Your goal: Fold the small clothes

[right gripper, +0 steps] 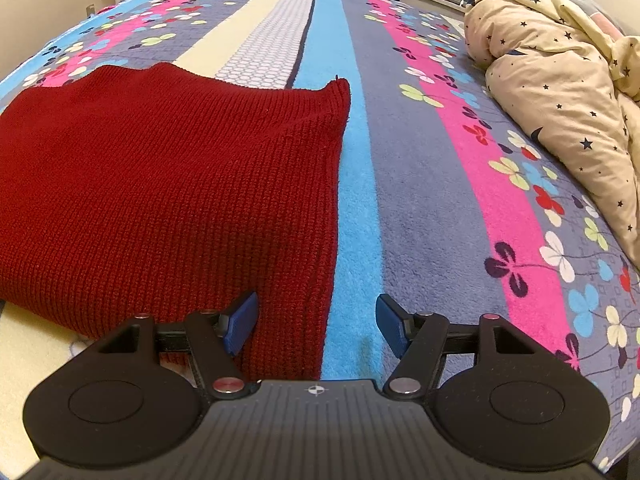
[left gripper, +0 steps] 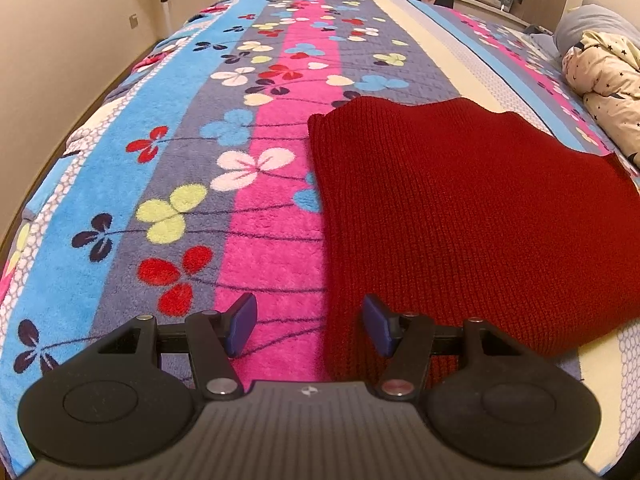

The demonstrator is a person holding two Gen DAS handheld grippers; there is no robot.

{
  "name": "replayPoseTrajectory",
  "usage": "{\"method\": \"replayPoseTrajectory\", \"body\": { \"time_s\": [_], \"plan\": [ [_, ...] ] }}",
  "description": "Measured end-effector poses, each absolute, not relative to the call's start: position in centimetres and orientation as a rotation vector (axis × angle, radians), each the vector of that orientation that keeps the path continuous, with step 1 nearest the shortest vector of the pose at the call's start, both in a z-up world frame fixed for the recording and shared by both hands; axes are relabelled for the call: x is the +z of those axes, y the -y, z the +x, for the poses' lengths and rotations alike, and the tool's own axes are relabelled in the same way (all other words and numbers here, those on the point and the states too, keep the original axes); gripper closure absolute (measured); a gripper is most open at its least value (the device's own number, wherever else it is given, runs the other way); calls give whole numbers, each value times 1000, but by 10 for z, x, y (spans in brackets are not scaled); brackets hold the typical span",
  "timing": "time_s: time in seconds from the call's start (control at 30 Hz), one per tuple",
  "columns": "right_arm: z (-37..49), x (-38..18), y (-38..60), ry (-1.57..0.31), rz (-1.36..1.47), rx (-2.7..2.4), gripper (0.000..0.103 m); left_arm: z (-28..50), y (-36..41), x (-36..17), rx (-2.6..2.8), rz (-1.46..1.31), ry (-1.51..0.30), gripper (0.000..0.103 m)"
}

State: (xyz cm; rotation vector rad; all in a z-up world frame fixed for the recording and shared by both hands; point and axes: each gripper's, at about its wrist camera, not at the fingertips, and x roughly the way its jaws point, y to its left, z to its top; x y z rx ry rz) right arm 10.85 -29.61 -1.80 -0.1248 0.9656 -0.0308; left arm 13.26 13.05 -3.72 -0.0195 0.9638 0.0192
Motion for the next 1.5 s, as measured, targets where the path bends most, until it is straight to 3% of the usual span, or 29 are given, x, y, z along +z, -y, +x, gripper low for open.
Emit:
{"method": "replayPoseTrajectory", "body": {
  "time_s": [0.6,1.3,1.37,1.43,1.5],
  "plan": [
    [107,-16,297,-952,-127,-37,36,132,-131,-34,27,-31,-953,39],
    [74,25,317,-740,59,-159,38,129,-134,-23,42,-41,-904,39],
    [71,26,312,-727,60,-157,42,128,-135,-21,49,-39,-895,39],
    [69,27,307,-721,63,-143,59,127,-137,-20,60,-29,-888,39],
    [67,25,301,-726,78,-120,67,127,-137,-19,82,-1,-888,39]
  ]
}}
